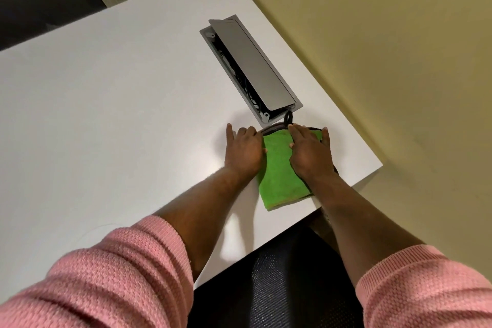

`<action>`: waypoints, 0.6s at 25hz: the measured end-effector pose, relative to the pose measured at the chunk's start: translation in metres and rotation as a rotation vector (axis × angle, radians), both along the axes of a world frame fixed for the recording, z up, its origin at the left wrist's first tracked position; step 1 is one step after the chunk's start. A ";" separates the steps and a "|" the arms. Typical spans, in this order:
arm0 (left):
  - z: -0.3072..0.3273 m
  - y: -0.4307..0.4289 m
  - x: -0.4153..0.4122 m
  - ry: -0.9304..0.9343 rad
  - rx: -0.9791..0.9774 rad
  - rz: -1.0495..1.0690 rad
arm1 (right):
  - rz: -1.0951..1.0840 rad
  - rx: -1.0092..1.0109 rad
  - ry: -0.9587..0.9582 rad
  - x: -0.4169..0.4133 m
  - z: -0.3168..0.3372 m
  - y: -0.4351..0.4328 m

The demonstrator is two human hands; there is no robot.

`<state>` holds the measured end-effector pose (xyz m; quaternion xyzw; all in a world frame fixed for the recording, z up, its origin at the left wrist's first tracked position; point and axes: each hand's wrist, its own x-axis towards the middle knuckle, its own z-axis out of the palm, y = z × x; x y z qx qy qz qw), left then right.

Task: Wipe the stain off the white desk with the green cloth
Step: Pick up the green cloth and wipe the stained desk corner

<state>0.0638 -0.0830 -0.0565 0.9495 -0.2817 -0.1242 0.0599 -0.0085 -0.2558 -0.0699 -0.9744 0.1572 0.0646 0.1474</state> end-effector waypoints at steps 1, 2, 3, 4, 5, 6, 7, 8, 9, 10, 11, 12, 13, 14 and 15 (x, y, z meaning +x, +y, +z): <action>0.001 0.000 -0.001 0.003 -0.011 0.020 | -0.003 0.000 -0.019 0.000 0.001 0.001; 0.002 0.000 -0.001 0.011 -0.017 0.035 | -0.005 -0.006 -0.039 0.000 0.002 0.001; 0.003 0.001 -0.001 0.026 -0.021 0.047 | -0.009 -0.012 -0.055 0.000 0.003 0.003; 0.004 0.003 0.000 0.041 -0.023 0.054 | -0.013 -0.016 -0.061 0.001 0.005 0.004; 0.006 0.005 0.000 0.061 -0.022 0.059 | -0.013 -0.016 -0.058 0.001 0.007 0.006; 0.008 0.009 0.000 0.085 -0.022 0.063 | -0.006 -0.015 -0.053 0.001 0.010 0.009; 0.011 0.014 -0.001 0.113 -0.026 0.068 | 0.004 -0.016 -0.051 0.000 0.013 0.013; 0.015 0.021 -0.003 0.135 -0.038 0.073 | 0.015 -0.015 -0.053 -0.001 0.018 0.017; 0.020 0.028 -0.005 0.148 -0.055 0.079 | 0.025 -0.013 -0.059 -0.003 0.024 0.024; 0.026 0.039 -0.007 0.154 -0.070 0.086 | 0.037 -0.009 -0.070 -0.004 0.032 0.032; 0.034 0.051 -0.009 0.158 -0.077 0.093 | 0.050 -0.006 -0.081 -0.005 0.040 0.042; 0.041 0.062 -0.011 0.158 -0.082 0.095 | 0.061 -0.003 -0.091 -0.005 0.048 0.051; 0.049 0.073 -0.012 0.156 -0.085 0.096 | 0.069 0.004 -0.103 -0.006 0.056 0.061; 0.059 0.086 -0.014 0.148 -0.088 0.102 | 0.078 0.018 -0.120 -0.007 0.065 0.074; 0.069 0.100 -0.016 0.134 -0.089 0.109 | 0.083 0.037 -0.140 -0.008 0.075 0.087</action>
